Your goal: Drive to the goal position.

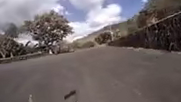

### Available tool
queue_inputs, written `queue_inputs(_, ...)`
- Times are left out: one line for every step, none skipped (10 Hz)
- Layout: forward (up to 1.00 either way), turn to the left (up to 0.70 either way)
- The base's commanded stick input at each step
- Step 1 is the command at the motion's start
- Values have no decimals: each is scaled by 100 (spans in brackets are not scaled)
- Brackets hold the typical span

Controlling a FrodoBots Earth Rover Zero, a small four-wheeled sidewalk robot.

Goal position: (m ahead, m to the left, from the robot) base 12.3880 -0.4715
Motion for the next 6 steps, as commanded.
queue_inputs(70,0)
queue_inputs(70,0)
queue_inputs(70,0)
queue_inputs(70,0)
queue_inputs(70,0)
queue_inputs(70,0)
